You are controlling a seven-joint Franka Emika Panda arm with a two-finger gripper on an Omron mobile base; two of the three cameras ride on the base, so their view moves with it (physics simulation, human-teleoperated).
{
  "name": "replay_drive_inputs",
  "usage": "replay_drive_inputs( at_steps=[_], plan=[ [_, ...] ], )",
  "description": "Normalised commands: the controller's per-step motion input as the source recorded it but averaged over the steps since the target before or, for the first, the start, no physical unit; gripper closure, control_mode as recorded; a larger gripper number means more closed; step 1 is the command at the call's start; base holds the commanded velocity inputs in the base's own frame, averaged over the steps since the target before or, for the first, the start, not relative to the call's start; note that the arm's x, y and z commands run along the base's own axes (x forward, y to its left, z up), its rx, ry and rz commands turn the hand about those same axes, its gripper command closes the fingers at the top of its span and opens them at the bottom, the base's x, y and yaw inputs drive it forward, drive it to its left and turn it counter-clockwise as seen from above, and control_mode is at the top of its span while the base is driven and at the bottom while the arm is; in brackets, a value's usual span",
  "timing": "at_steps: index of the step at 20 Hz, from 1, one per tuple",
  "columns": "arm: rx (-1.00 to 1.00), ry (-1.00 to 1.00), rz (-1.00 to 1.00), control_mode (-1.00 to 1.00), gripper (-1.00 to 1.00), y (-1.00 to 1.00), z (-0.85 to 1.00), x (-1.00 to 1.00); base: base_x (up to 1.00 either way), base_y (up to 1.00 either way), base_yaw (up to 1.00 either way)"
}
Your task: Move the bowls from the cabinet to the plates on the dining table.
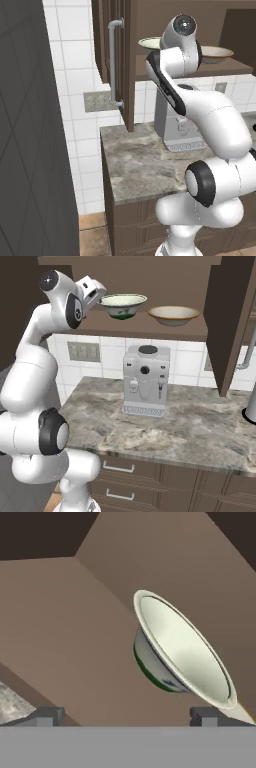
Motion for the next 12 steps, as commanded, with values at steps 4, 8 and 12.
replay_drive_inputs(
  at_steps=[4,8,12],
  plan=[
    [-0.05,0.01,0.00,-1.00,-1.00,0.01,0.00,0.37,0.00,0.00,0.00],
    [-0.06,0.00,0.00,-1.00,-1.00,0.00,0.00,0.40,0.00,0.00,0.00],
    [-0.06,0.00,0.00,-1.00,-1.00,0.00,0.00,0.38,0.00,0.00,0.00]
  ],
)
